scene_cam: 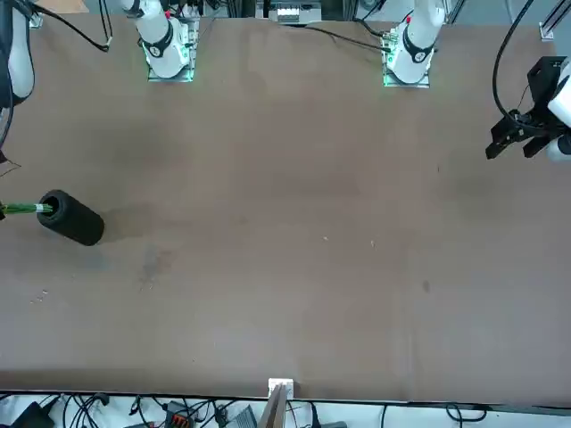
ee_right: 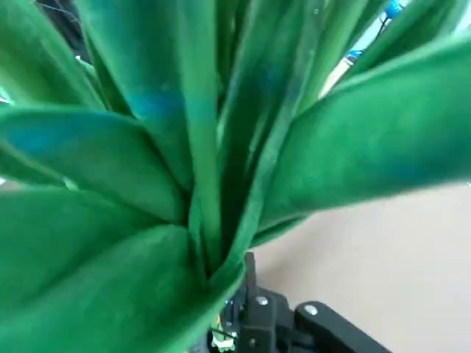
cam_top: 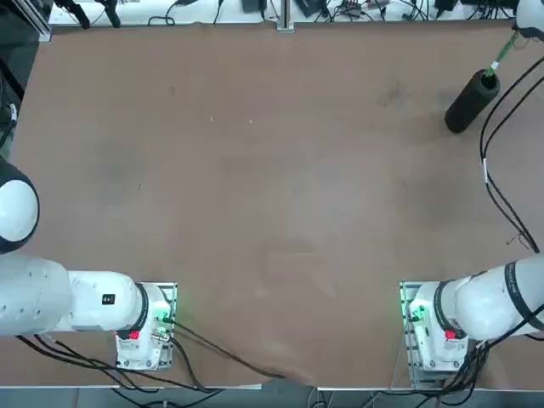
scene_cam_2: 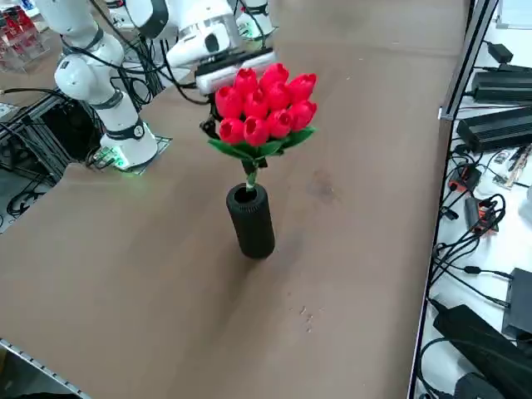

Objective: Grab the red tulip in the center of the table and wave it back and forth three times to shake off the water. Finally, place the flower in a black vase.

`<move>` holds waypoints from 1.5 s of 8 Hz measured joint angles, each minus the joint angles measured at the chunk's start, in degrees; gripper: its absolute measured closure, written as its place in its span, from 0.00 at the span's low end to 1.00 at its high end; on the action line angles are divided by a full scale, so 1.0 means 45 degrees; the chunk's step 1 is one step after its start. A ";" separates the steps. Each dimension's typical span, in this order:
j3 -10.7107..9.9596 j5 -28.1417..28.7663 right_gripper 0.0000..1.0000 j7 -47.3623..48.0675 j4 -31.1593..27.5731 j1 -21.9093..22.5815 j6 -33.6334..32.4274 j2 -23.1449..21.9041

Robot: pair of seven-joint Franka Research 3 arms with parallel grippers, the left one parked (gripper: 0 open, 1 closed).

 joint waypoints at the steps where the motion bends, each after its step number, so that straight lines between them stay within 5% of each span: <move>1: -0.0004 -0.0152 0.89 0.0001 -0.0083 -0.0142 0.0075 -0.0040; 12: 0.0107 -0.0308 0.89 0.2170 -0.2790 -0.0242 0.1855 -0.0056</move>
